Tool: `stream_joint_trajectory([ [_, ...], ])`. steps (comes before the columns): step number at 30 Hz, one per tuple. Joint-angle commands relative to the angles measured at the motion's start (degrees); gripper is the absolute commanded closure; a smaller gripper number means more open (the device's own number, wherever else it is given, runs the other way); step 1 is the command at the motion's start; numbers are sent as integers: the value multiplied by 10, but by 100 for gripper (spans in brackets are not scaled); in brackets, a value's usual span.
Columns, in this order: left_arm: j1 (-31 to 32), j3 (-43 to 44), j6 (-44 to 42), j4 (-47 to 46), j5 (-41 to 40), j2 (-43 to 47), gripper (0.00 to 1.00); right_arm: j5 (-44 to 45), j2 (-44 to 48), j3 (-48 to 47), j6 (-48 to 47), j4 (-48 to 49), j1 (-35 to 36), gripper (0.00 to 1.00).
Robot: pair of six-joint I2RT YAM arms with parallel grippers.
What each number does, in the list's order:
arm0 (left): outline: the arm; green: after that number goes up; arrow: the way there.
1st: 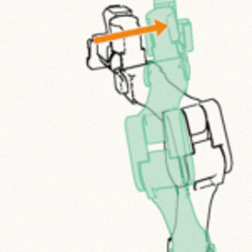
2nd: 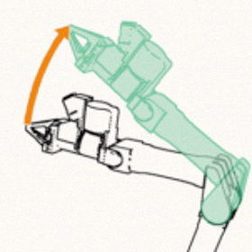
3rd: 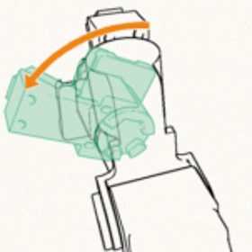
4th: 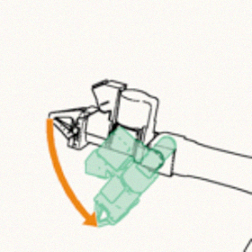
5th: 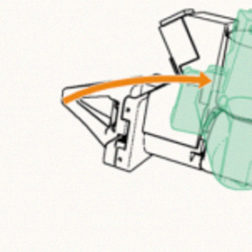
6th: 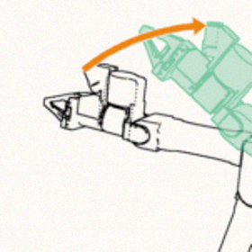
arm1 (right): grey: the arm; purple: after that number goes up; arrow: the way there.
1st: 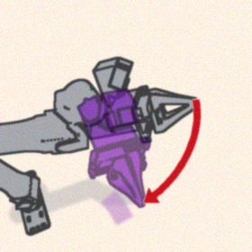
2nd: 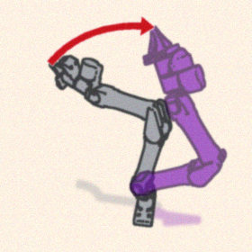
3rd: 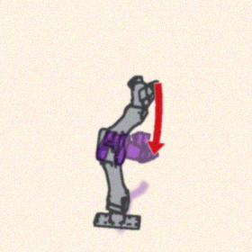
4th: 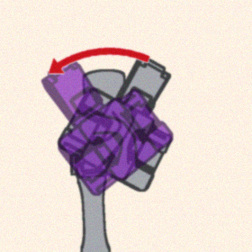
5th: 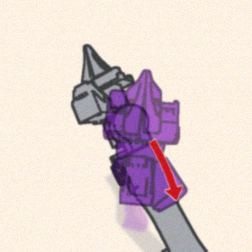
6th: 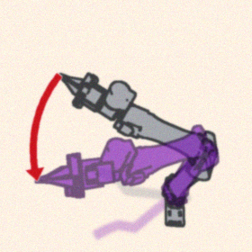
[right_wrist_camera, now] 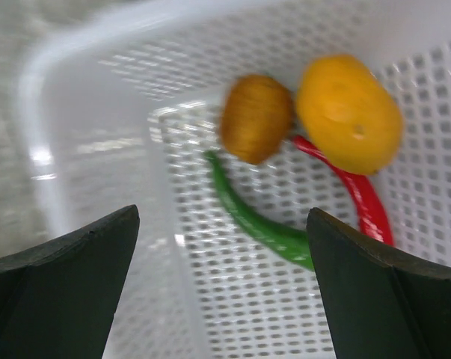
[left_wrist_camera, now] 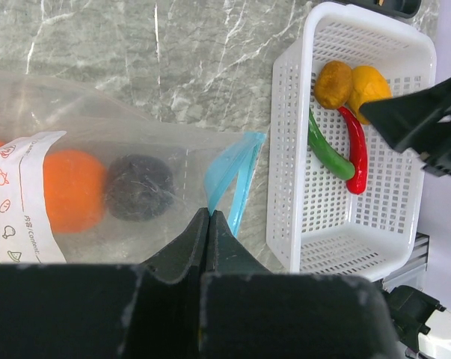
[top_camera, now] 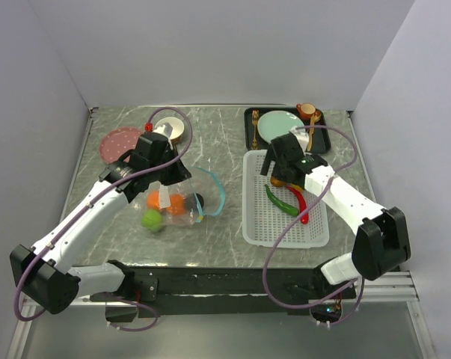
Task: Place the food in the zip-top bag and seal the zipper
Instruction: Pick up the fake vegetable from the bin.
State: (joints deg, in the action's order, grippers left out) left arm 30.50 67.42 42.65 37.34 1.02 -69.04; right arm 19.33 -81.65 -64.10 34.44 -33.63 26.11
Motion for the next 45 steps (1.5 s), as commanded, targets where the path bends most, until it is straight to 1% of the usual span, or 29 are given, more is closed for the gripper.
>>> stream_joint_trajectory([
  [1, 0, 5, 1, -23, -8, 7, 99, -27, 11, 38, 6, 11, -32, 0],
  [5, 0, 9, 6, -21, -8, 2, 99, 4, -14, 25, 18, -1, -61, 0],
  [8, 0, 8, 11, -27, -8, -1, 99, 23, -42, 0, 4, -9, -80, 0],
  [13, 0, 11, 14, -24, -8, -11, 99, 18, -78, -9, -19, 9, -105, 0],
  [20, 0, 13, 18, -22, -8, -11, 99, 8, -110, -20, -26, 30, -128, 1],
  [26, 0, 15, 16, -21, -8, -15, 99, 5, -113, -20, -35, 44, -136, 11],
  [28, 0, 17, 16, -20, -8, -15, 99, 2, -112, -16, -35, 51, -135, 12],
  [31, 0, 20, 10, -17, -8, -15, 99, -2, -122, -18, -36, 50, -136, 18],
  [32, 0, 21, 7, -12, -8, -15, 99, -3, -125, -19, -36, 50, -137, 25],
  [34, 0, 23, 4, -10, -8, -15, 99, -11, -129, -16, -35, 52, -137, 32],
  [35, 0, 23, 2, -10, -8, -15, 99, -17, -129, -16, -34, 52, -137, 41],
  [36, 0, 25, 1, -9, -9, -18, 99, -23, -127, -14, -34, 51, -137, 46],
  [38, 0, 27, 1, -10, -8, -20, 99, -51, -115, 0, -33, 60, -136, 54],
  [41, 0, 25, 3, -15, -8, -21, 99, -90, -95, 26, -35, 75, -137, 62],
  [43, -1, 24, 4, -17, -7, -21, 99, -102, -83, 36, -38, 80, -137, 62],
  [45, 0, 24, 4, -17, -8, -22, 99, -115, -70, 40, -45, 83, -137, 55],
])
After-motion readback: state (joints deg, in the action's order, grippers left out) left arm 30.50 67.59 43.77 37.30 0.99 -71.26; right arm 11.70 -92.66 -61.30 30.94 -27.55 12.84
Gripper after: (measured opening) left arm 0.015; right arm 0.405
